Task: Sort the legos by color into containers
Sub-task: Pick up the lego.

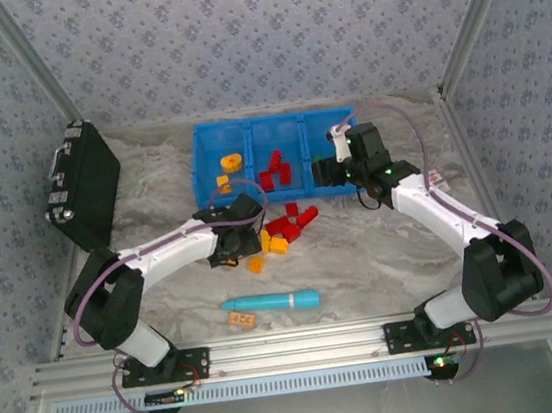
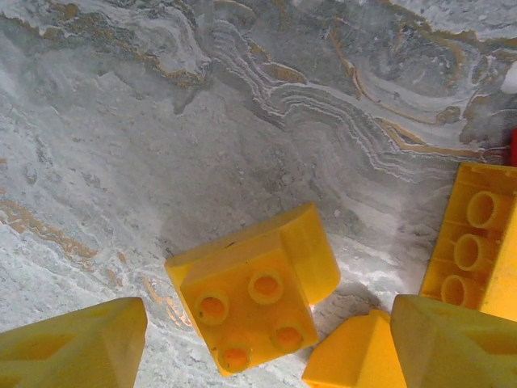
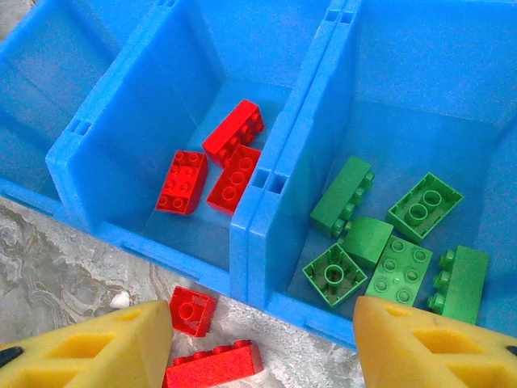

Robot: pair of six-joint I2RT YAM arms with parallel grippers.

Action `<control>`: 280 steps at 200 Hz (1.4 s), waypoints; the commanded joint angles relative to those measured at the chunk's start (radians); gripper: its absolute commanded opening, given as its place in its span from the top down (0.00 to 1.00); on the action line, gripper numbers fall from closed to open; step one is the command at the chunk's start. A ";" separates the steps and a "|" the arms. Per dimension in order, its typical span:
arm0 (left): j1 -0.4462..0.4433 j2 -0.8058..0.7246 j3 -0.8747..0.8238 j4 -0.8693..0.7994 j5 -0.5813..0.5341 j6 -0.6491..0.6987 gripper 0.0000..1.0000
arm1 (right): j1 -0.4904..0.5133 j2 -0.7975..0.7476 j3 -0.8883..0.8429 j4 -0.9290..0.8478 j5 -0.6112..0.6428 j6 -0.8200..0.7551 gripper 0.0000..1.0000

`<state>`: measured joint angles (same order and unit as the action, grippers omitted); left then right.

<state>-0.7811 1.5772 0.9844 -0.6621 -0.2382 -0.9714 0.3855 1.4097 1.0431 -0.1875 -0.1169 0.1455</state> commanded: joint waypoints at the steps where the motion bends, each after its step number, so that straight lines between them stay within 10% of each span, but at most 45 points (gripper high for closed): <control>1: -0.006 0.012 -0.012 -0.023 -0.031 -0.020 0.23 | -0.005 -0.006 -0.013 0.015 -0.016 0.009 0.37; 167: -0.004 0.076 -0.044 0.074 -0.034 -0.039 0.45 | -0.013 0.018 -0.029 0.038 -0.017 0.008 0.37; 280: -0.009 0.006 -0.143 0.142 -0.050 -0.088 0.84 | -0.014 0.026 -0.036 0.041 -0.001 0.002 0.36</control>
<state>-0.7845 1.6024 0.9203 -0.5438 -0.2810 -1.0241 0.3771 1.4231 1.0210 -0.1570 -0.1204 0.1452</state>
